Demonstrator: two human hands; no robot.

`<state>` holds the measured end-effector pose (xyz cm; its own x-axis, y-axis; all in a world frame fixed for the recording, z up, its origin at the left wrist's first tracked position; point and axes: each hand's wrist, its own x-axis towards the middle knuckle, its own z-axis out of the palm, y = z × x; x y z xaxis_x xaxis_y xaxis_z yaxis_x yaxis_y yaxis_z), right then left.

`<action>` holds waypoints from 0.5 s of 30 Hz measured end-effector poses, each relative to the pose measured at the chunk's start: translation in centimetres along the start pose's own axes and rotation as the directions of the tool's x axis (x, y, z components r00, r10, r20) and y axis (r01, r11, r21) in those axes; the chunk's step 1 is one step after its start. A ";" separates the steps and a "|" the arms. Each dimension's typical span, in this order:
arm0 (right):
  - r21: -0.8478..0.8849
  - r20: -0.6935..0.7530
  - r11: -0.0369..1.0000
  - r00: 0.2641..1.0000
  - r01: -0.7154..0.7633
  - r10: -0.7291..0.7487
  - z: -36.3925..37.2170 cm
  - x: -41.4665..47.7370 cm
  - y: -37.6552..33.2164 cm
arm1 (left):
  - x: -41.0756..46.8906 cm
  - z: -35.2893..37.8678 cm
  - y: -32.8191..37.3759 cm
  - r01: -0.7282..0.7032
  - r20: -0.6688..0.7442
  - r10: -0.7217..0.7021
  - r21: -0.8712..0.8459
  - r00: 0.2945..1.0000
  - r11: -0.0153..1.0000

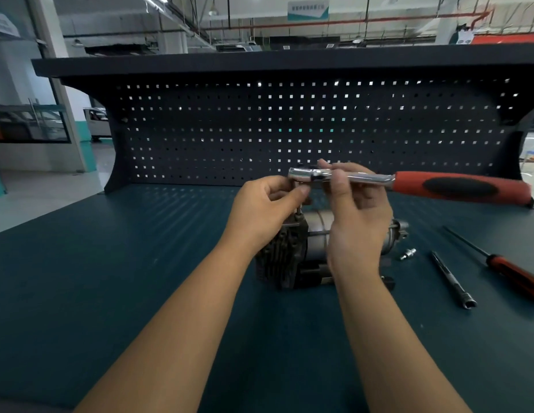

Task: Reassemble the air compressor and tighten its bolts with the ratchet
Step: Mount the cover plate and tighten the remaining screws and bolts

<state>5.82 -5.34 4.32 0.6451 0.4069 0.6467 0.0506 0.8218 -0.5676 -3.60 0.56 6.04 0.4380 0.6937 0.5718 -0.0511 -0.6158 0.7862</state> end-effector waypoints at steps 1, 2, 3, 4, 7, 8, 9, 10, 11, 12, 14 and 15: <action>-0.127 0.052 0.985 0.993 0.115 -0.109 0.1 -0.4 0.0 | 0.0 0.1 0.1 0.008 -0.015 -0.008 -0.012 1.000 1.000; -0.250 0.124 0.942 0.972 0.225 -0.200 0.2 -0.7 0.0 | 0.0 0.2 0.2 0.017 -0.038 -0.018 -0.023 0.999 1.000; -0.352 0.193 0.870 0.936 0.345 -0.293 0.4 -1.0 0.2 | -0.1 0.1 0.2 0.022 -0.056 -0.023 -0.026 0.998 0.999; -0.421 0.247 0.790 0.895 0.445 -0.372 0.3 -0.9 0.3 | -0.1 0.1 0.2 0.024 -0.065 -0.025 -0.026 0.998 0.999; -0.516 0.372 0.716 0.876 0.470 -0.307 0.6 -0.9 0.5 | -0.2 0.0 0.3 0.041 -0.041 -0.043 -0.063 0.998 0.997; -0.496 0.342 0.782 0.913 0.376 -0.222 0.8 -0.9 0.2 | -0.2 0.0 0.3 0.040 -0.040 -0.042 -0.059 0.998 0.997; -0.413 0.251 0.873 0.954 0.261 -0.166 1.0 -1.0 0.1 | -0.1 0.1 0.3 0.035 -0.040 -0.037 -0.045 0.999 0.998; -0.305 0.128 0.937 0.983 0.169 -0.135 1.1 -1.3 -0.1 | -0.1 0.1 0.2 0.030 -0.035 -0.032 -0.035 0.999 0.999; -0.251 0.006 0.961 0.993 0.114 -0.116 1.1 -1.3 -0.2 | -0.1 0.1 0.2 0.027 -0.024 -0.028 -0.029 0.999 0.999; -0.239 -0.081 0.970 0.994 0.052 -0.073 1.0 -1.0 -0.1 | -0.1 0.0 0.2 0.026 -0.011 -0.026 -0.017 1.000 1.000; -0.108 -0.157 0.985 0.981 -0.132 0.114 0.4 -0.2 0.3 | 0.0 -0.1 0.2 0.028 0.013 -0.028 0.020 1.000 0.999; 0.007 -0.144 0.978 0.968 -0.208 0.207 0.3 0.1 0.4 | 0.0 -0.2 0.2 0.030 0.029 -0.031 0.034 0.999 0.999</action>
<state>5.71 -4.83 4.27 0.7444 0.5064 0.4353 -0.0900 0.7220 -0.6860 -3.74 0.52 6.21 0.4650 0.7015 0.5401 -0.0069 -0.6071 0.7946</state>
